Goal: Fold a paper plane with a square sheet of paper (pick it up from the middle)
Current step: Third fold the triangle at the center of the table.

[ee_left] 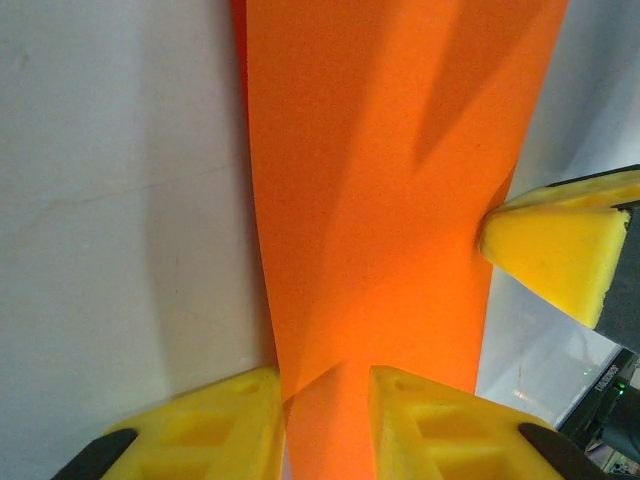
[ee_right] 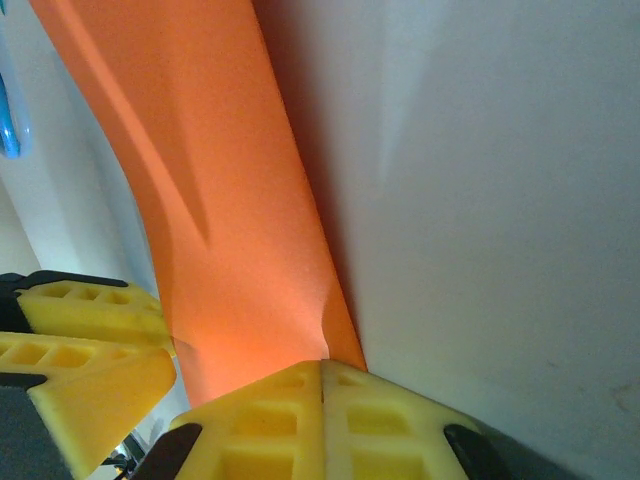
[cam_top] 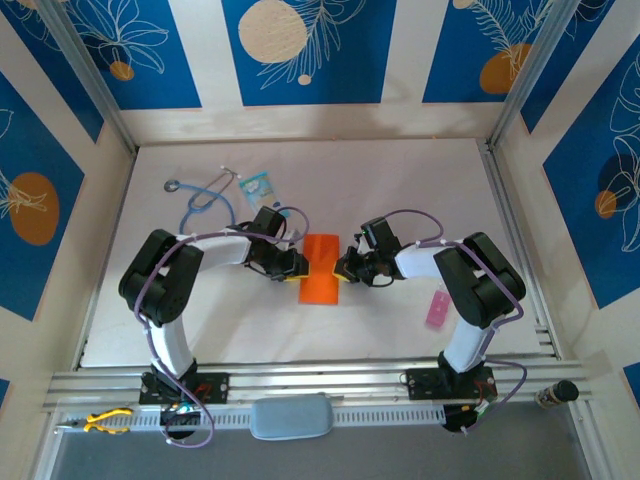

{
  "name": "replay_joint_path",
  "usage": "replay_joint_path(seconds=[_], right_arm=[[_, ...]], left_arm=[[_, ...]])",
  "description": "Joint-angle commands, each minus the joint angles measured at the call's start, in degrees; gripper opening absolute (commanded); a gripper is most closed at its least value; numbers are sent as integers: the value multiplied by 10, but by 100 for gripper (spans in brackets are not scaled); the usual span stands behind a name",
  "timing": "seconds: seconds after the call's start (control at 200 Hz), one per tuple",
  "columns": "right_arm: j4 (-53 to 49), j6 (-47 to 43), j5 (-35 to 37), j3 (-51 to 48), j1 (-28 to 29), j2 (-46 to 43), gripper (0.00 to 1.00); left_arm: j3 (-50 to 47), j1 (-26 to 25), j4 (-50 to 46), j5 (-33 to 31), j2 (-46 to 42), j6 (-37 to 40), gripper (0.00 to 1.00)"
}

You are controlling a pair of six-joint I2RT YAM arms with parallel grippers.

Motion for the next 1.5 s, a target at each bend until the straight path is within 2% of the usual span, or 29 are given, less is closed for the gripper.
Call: replay_joint_path(seconds=[0.0, 0.155, 0.255, 0.46, 0.615, 0.79, 0.835, 1.056, 1.176, 1.246, 1.321, 1.496], right_arm=[[-42, 1, 11, -3, 2, 26, 2], [-43, -1, 9, -2, 2, 26, 3], [-43, -3, 9, 0, 2, 25, 4], [-67, -26, 18, 14, 7, 2, 10], [-99, -56, 45, 23, 17, -38, 23], [-131, -96, 87, 26, 37, -90, 39], [-138, -110, 100, 27, 46, -104, 40], [-135, -205, 251, 14, 144, -171, 40], [-38, -310, 301, -35, 207, -199, 41], [26, -368, 354, -63, 248, -208, 43], [70, -429, 418, -77, 291, -202, 52], [62, -520, 489, -39, 348, -142, 54]], left_arm=[[3, 2, -8, -4, -6, 0, 25], [3, 3, -24, -32, -15, 2, 21], [1, 2, -26, -38, -20, 2, 14], [-7, 2, -18, -41, -40, -14, 8], [-21, 2, -4, -38, -62, -33, 2], [-45, 3, 21, -30, -82, -65, 0], [-51, 3, 27, -29, -86, -73, 0], [-68, 4, 31, -37, -112, -118, 0], [-70, 5, 38, -29, -112, -133, 0], [-72, 6, 47, -23, -112, -141, 0], [-70, 6, 50, -20, -112, -144, 0], [-63, 7, 47, -18, -110, -139, 0]])
